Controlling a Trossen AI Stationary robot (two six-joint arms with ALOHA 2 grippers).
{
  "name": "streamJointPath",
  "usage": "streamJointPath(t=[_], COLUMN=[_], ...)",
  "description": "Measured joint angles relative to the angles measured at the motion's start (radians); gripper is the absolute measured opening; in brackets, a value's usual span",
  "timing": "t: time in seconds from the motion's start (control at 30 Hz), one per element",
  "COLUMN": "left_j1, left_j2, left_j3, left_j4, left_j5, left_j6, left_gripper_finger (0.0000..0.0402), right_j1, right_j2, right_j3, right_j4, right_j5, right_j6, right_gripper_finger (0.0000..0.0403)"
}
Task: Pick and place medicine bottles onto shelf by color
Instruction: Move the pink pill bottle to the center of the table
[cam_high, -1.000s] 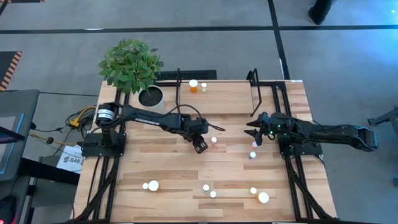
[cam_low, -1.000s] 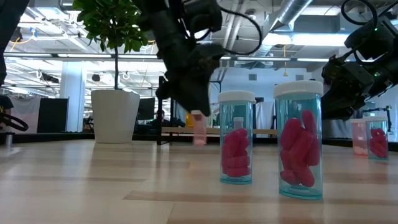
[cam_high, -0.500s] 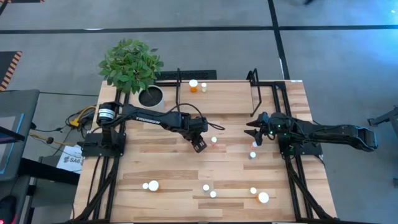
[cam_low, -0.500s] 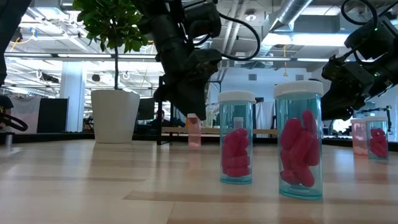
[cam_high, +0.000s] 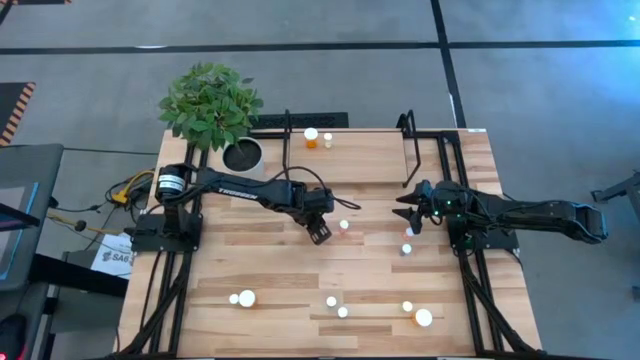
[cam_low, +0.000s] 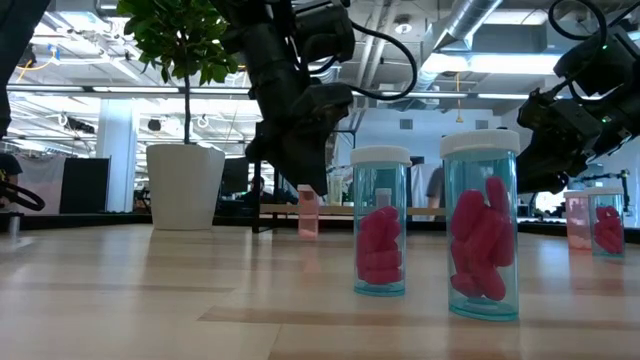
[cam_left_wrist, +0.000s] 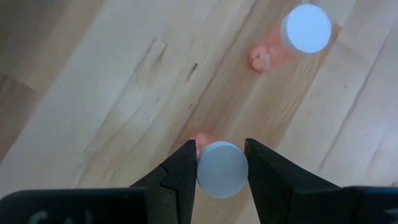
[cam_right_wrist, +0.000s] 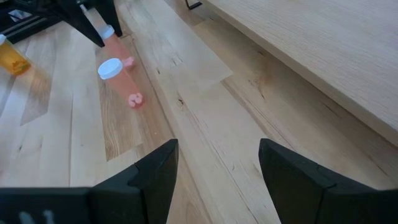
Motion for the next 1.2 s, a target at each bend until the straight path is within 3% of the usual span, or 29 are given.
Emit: streamJointPath(t=[1.2], left_j1=[-0.004], left_j2=[0.000], left_j3=[0.000], left_j4=[-0.015], left_j5=[-0.026], left_j6=[-0.023], left_gripper_finger=[0.0108], right_j1=[0.000], right_j2=[0.000], right_j3=[0.000], right_j4=[-0.001], right_j5=[0.000], right_j6=[0.000], right_gripper_finger=[0.0249])
